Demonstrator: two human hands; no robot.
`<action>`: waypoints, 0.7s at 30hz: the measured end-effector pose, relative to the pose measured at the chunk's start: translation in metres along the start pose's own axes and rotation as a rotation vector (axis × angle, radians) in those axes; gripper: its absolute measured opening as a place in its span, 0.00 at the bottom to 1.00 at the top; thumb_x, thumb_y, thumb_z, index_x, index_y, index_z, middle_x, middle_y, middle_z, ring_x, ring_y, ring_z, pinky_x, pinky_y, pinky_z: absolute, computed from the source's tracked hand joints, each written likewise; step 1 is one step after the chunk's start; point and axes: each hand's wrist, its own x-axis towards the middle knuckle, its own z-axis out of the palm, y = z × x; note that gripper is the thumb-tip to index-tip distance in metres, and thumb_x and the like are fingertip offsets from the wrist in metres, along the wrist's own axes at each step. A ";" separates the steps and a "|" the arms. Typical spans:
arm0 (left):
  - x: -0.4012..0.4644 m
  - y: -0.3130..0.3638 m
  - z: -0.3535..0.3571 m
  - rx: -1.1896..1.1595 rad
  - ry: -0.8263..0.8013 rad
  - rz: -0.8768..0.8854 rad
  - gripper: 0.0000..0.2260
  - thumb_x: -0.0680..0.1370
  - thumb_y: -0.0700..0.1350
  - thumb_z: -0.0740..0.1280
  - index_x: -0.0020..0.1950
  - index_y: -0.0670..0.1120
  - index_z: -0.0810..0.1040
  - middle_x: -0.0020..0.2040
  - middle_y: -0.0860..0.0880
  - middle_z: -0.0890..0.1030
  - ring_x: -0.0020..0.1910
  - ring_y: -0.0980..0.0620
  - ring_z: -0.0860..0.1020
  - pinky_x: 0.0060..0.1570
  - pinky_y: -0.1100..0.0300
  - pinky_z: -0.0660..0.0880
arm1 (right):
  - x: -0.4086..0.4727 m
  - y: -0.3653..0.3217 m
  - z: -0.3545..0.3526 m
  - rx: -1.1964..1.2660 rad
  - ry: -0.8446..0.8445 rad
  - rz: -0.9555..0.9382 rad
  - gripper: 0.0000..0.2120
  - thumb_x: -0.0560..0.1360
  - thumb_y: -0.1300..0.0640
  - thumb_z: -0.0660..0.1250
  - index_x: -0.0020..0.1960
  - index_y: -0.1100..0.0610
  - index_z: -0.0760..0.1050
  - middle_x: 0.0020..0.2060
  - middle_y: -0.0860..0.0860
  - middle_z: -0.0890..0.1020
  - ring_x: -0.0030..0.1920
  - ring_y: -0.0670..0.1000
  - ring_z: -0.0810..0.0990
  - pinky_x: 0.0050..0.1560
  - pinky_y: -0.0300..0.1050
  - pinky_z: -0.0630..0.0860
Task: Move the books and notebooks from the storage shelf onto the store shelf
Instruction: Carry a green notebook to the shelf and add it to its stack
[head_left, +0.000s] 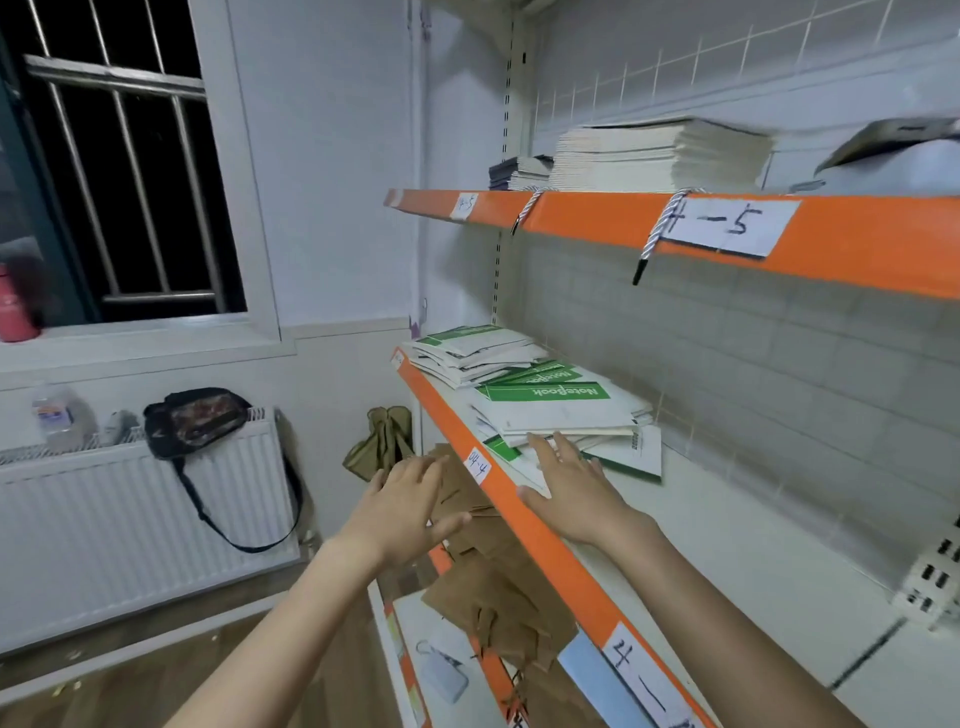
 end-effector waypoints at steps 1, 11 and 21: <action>0.009 -0.002 0.003 -0.009 -0.009 0.010 0.39 0.73 0.71 0.49 0.78 0.50 0.51 0.76 0.50 0.56 0.76 0.50 0.53 0.74 0.48 0.52 | 0.008 0.004 0.000 -0.005 0.001 0.006 0.33 0.80 0.43 0.54 0.78 0.50 0.43 0.77 0.57 0.47 0.77 0.56 0.45 0.75 0.58 0.46; 0.108 -0.016 0.008 -0.173 0.057 0.086 0.37 0.75 0.69 0.49 0.78 0.50 0.51 0.76 0.50 0.57 0.76 0.50 0.54 0.74 0.48 0.53 | 0.074 0.033 -0.008 -0.017 0.030 0.126 0.30 0.81 0.42 0.50 0.78 0.49 0.44 0.77 0.57 0.47 0.77 0.55 0.46 0.75 0.56 0.45; 0.242 -0.024 0.004 -0.180 0.063 0.374 0.30 0.79 0.62 0.54 0.75 0.47 0.58 0.73 0.47 0.63 0.72 0.48 0.61 0.71 0.50 0.61 | 0.140 0.057 -0.004 0.042 0.116 0.377 0.29 0.81 0.41 0.47 0.78 0.49 0.46 0.77 0.54 0.50 0.77 0.53 0.46 0.75 0.59 0.44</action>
